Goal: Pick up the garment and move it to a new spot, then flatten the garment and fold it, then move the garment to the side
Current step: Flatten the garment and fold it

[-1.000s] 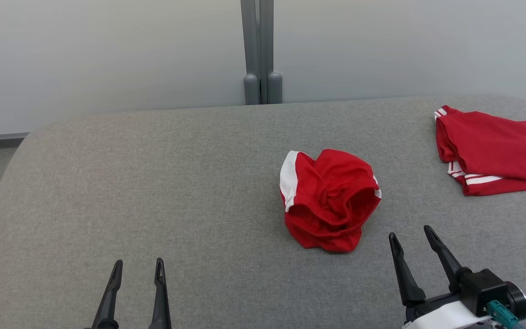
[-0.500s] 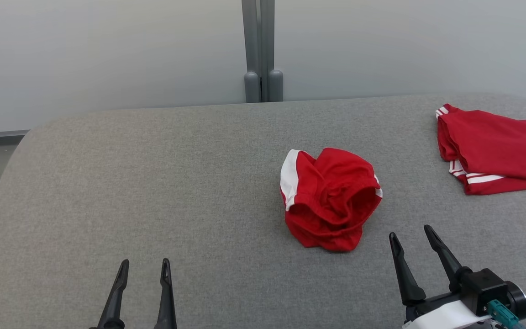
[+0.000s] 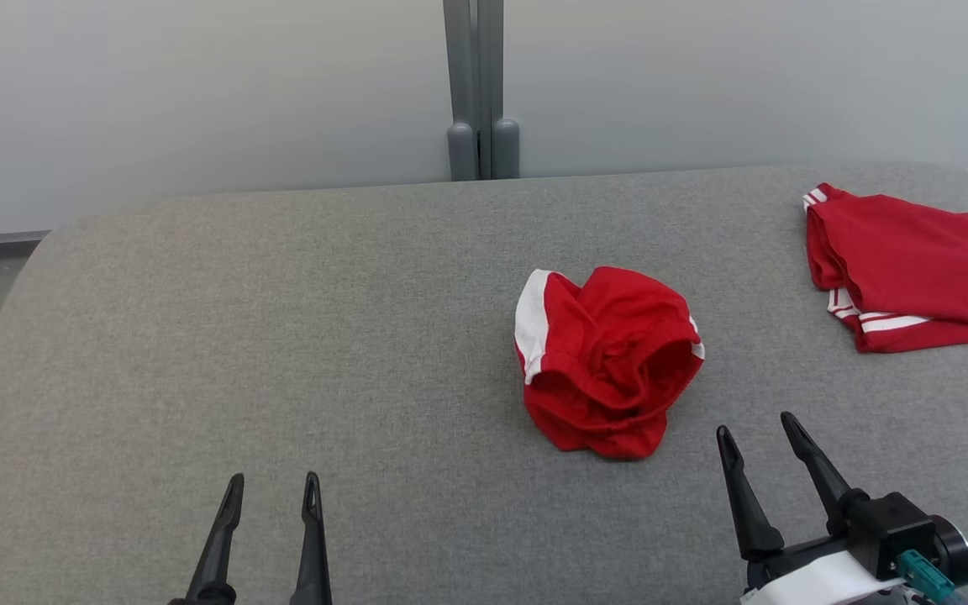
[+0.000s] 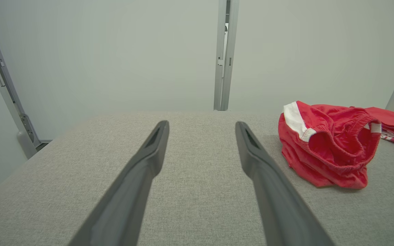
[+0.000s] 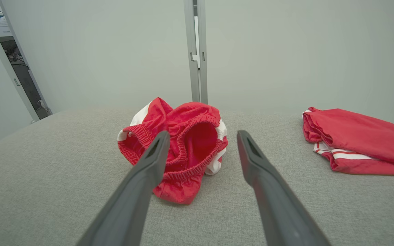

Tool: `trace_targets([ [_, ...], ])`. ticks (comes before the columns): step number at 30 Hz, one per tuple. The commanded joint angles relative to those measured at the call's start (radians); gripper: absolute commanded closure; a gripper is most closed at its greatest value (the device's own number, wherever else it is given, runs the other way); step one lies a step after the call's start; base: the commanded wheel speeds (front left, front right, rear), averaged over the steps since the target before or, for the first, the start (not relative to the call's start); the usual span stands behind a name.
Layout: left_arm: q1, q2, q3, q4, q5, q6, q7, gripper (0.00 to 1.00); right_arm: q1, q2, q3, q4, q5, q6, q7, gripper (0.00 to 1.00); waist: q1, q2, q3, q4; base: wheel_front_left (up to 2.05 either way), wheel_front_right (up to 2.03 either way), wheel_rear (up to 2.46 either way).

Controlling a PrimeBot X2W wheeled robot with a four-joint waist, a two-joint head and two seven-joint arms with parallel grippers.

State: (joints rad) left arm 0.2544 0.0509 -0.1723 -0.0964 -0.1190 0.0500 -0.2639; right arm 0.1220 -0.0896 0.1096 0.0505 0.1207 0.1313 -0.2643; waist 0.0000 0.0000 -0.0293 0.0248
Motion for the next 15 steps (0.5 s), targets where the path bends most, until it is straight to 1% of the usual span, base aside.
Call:
trace_targets([
  [1,-0.018,0.0,-0.004,-0.001,0.005,-0.005,0.0,0.0,-0.008,-0.003,-0.001,-0.002,-0.004,-0.001,0.0,0.0,0.0,0.0,0.005,-0.002,0.0,0.0,0.0],
  [3,-0.024,0.0,-0.015,-0.001,-0.011,-0.02,0.0,0.0,-0.011,-0.001,-0.007,-0.006,-0.009,-0.001,0.0,0.0,0.0,0.0,0.012,-0.005,0.0,0.0,0.0],
  [6,-0.05,0.0,-0.06,0.019,-0.018,-0.08,0.0,0.0,-0.021,0.003,-0.021,-0.015,-0.016,-0.001,0.0,0.0,0.0,0.0,0.031,-0.016,0.0,0.0,0.0],
  [9,-0.095,0.0,-0.133,0.062,-0.021,-0.138,0.0,0.0,-0.035,0.005,-0.043,-0.028,-0.027,-0.001,0.0,0.0,0.0,0.0,0.057,-0.038,0.0,0.0,0.0],
  [11,-0.146,0.0,-0.192,0.09,-0.027,-0.16,0.0,0.0,-0.053,0.007,-0.055,-0.039,-0.032,-0.001,0.0,0.0,0.0,0.0,0.087,-0.058,0.0,0.0,0.0],
  [15,-0.271,0.001,-0.307,0.134,-0.019,-0.178,0.0,0.0,-0.095,0.015,-0.092,-0.071,-0.044,-0.001,0.0,0.0,0.0,0.0,0.162,-0.108,0.0,0.0,0.0],
])
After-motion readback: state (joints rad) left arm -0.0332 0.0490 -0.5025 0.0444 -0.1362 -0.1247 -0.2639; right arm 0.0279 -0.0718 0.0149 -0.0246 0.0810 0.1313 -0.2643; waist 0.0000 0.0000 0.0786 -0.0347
